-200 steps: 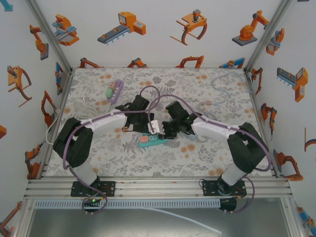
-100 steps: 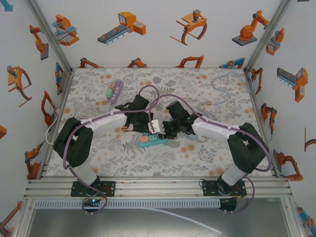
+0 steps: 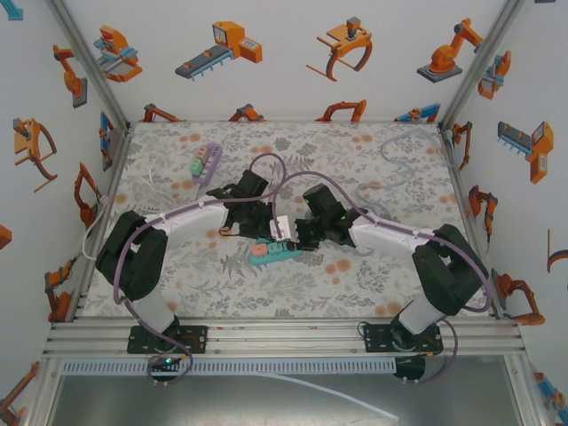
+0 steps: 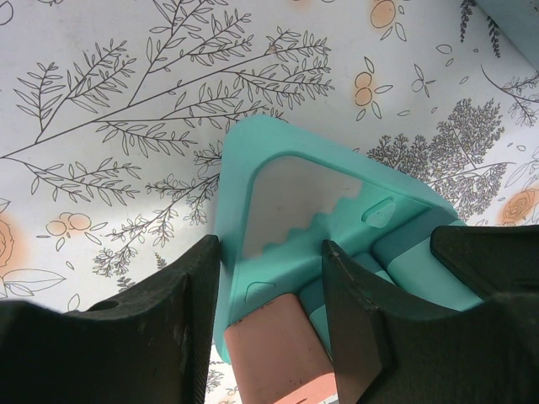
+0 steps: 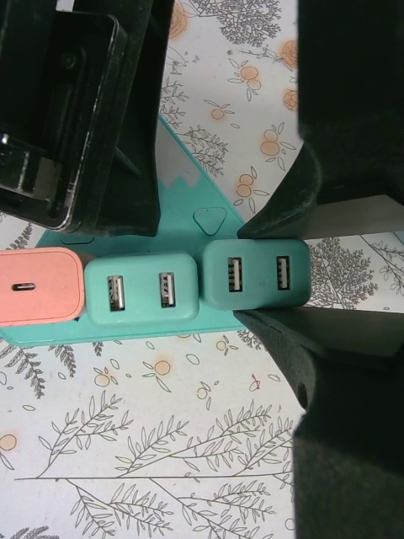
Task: Pull the plug off the socket
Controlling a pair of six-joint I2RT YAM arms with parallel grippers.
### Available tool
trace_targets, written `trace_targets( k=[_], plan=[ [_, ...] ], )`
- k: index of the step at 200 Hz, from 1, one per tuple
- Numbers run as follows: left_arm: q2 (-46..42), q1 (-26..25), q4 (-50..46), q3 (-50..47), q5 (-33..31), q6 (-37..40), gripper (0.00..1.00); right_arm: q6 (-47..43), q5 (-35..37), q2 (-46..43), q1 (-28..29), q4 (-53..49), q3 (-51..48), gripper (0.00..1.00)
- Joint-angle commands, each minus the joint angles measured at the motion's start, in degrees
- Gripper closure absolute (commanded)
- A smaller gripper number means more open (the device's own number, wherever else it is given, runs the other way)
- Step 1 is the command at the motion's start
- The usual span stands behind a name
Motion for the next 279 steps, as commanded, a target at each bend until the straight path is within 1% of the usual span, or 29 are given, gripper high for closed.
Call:
trace_targets(
  k=[1, 19, 26, 41, 59, 79, 120, 138, 164, 186, 196, 223, 250, 279],
  plan=[
    [10.94, 1.08, -5.92, -6.25, -14.54, 1.02, 0.55, 3.21, -10.10, -5.59, 0.93, 7.80, 1.34, 0.99],
    [11.13, 1.16, -5.53, -6.25, -14.69, 0.70, 0.55, 8.13, -11.11, -6.53, 0.29, 13.71, 0.13, 0.99],
    [11.13, 1.16, -5.63, -6.25, -14.71, 0.61, 0.55, 8.72, -11.21, -6.63, 0.15, 14.63, -0.10, 1.00],
    [11.04, 1.17, -5.64, -6.16, -14.71, 0.56, 0.56, 5.56, -10.07, -6.02, 0.23, 11.70, 0.39, 1.00],
    [11.04, 1.16, -5.95, -6.16, -15.19, 0.56, 0.56, 3.96, -9.72, -5.75, 0.20, 9.73, 0.68, 1.00],
    [11.21, 1.16, -5.97, -6.31, -15.42, 0.62, 0.56, 4.00, -11.62, -6.28, 0.23, 10.19, 0.34, 1.00],
    [11.13, 1.25, -6.25, -6.21, -15.68, 0.49, 0.56, 3.10, -10.58, -7.55, -0.11, 10.21, -0.33, 1.00],
    [11.06, 1.36, -6.20, -6.08, -15.50, 0.26, 0.56, 2.86, -10.75, -6.78, -0.38, 9.77, -0.31, 1.00],
    [9.60, 1.25, -5.63, -6.05, -13.53, -0.14, 0.56, 3.22, -11.12, -7.29, -0.38, 9.54, -0.19, 1.00],
    [6.17, 1.30, -4.22, -6.40, -10.86, -0.42, 0.56, 8.38, -8.55, -9.82, -0.38, 12.73, -0.46, 1.00],
    [4.75, 1.32, -3.73, -6.21, -9.97, -0.50, 0.55, 12.42, -6.63, -10.94, -0.38, 14.49, -0.46, 1.00],
    [1.90, 1.60, -3.92, -4.25, -8.82, -0.34, 0.53, 30.15, 1.53, -14.63, -0.38, 20.45, -2.01, 0.99],
    [-0.32, 2.54, -4.45, -1.85, -8.30, 0.62, 0.49, 44.95, 7.49, -20.18, -0.38, 22.48, -4.50, 0.96],
    [-2.98, 3.62, -5.02, 0.86, -6.96, 1.85, 0.45, 60.61, 16.82, -27.33, -0.38, 21.59, -7.57, 1.00]
  ],
)
